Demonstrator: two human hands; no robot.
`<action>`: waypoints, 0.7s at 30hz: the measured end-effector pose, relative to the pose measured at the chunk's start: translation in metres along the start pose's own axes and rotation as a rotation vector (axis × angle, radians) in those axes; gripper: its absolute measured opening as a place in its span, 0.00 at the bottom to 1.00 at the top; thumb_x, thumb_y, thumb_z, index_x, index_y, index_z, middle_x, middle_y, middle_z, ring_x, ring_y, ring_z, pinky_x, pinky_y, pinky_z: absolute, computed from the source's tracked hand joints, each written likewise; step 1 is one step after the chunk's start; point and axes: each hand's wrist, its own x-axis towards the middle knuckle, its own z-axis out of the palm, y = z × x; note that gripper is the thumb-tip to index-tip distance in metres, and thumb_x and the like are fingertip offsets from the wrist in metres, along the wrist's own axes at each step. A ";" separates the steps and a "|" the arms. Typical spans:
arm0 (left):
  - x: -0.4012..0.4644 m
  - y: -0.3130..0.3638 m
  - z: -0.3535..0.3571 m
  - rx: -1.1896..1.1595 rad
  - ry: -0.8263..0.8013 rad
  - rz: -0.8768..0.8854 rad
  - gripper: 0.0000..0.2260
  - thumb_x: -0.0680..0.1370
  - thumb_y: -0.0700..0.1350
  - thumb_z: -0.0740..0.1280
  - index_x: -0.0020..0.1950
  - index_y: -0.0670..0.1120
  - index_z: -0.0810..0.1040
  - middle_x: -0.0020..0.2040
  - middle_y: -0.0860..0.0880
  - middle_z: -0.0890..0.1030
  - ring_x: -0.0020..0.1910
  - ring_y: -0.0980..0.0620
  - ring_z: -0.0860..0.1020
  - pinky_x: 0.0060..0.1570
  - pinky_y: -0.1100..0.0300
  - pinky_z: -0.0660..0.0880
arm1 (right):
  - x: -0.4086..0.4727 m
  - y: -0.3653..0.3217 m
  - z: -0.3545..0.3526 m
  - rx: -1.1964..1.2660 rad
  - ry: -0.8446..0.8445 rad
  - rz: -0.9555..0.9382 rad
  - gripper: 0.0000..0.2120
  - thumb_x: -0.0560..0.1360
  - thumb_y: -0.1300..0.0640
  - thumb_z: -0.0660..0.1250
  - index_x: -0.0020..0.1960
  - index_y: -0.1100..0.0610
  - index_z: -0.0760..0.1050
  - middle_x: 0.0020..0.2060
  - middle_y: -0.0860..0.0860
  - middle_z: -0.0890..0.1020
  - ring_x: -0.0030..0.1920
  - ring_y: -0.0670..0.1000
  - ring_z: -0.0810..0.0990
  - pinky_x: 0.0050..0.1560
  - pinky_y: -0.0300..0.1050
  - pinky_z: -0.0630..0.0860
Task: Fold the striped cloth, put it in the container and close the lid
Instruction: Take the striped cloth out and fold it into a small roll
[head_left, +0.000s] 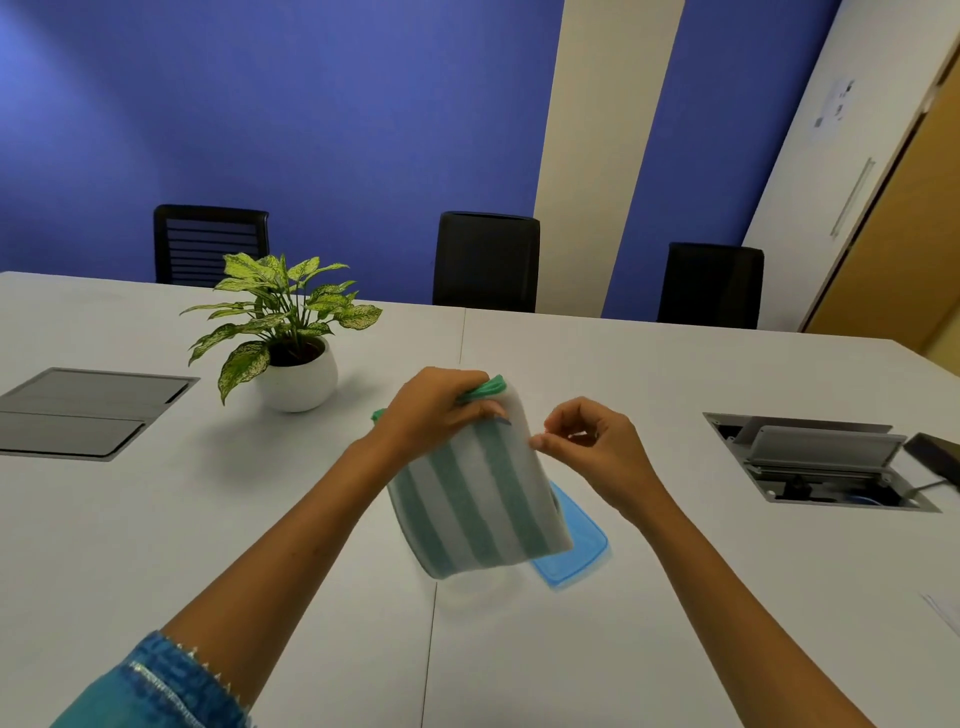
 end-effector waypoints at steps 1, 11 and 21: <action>0.002 -0.003 -0.004 -0.003 0.035 0.005 0.16 0.74 0.55 0.66 0.44 0.41 0.79 0.38 0.46 0.80 0.36 0.52 0.74 0.40 0.60 0.71 | -0.003 0.006 -0.002 0.003 -0.010 0.024 0.11 0.66 0.54 0.76 0.43 0.57 0.79 0.37 0.51 0.82 0.37 0.46 0.80 0.43 0.42 0.80; 0.020 -0.005 -0.030 -0.014 0.202 0.136 0.24 0.71 0.69 0.55 0.38 0.50 0.76 0.29 0.60 0.71 0.29 0.61 0.69 0.31 0.65 0.67 | -0.008 0.018 0.024 0.006 -0.310 0.100 0.23 0.64 0.53 0.78 0.57 0.53 0.76 0.52 0.49 0.82 0.53 0.48 0.81 0.57 0.41 0.78; 0.022 -0.006 -0.048 -0.053 0.309 0.175 0.16 0.75 0.62 0.56 0.33 0.54 0.68 0.27 0.64 0.64 0.28 0.63 0.71 0.28 0.74 0.64 | 0.007 0.003 0.036 -0.059 -0.385 0.055 0.19 0.66 0.53 0.76 0.55 0.56 0.77 0.52 0.49 0.79 0.53 0.51 0.79 0.52 0.44 0.80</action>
